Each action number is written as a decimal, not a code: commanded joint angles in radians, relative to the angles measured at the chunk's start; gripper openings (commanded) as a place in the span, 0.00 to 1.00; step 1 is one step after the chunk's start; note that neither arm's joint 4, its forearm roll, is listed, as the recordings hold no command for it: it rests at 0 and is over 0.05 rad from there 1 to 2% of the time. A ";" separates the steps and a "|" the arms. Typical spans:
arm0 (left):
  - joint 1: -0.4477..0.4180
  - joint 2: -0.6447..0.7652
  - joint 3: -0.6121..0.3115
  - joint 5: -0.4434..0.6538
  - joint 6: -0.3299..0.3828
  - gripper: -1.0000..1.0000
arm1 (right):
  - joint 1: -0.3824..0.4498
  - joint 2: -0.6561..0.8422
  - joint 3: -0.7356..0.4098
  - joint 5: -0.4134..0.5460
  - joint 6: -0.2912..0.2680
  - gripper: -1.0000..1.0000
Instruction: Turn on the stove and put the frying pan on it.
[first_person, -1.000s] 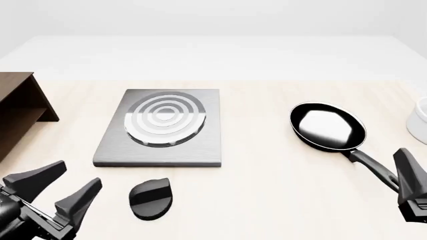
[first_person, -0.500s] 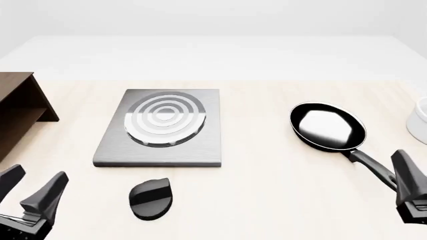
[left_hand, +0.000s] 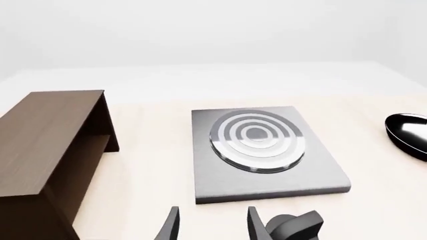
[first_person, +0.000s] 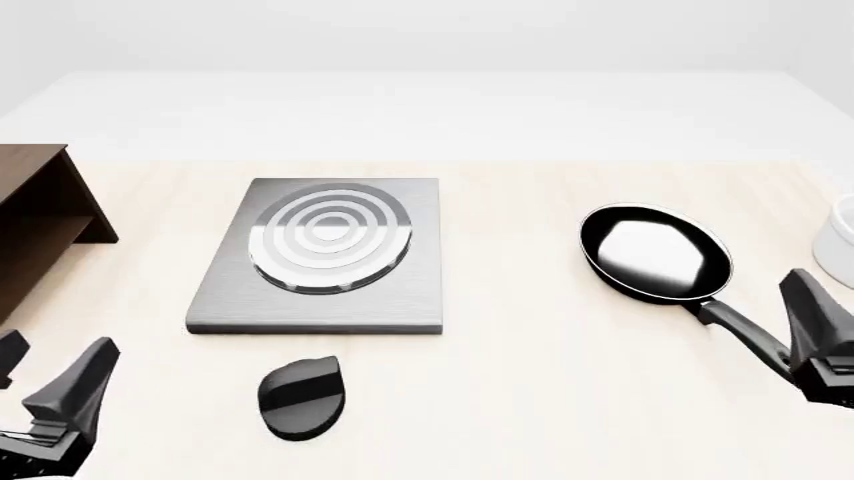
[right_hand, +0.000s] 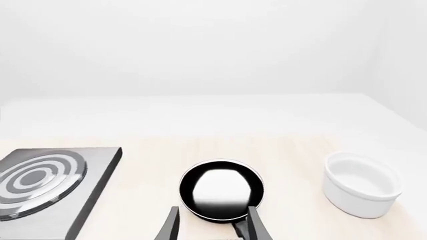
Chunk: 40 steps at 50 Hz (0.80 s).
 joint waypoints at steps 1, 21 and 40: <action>0.012 -0.003 0.001 -0.001 -0.028 1.00 | -0.014 0.259 -0.072 -0.094 0.057 1.00; 0.003 -0.003 0.001 -0.011 -0.036 1.00 | -0.037 0.513 -0.253 0.031 -0.012 1.00; -0.005 -0.003 0.001 -0.028 -0.031 1.00 | -0.065 0.615 -0.365 0.146 -0.095 1.00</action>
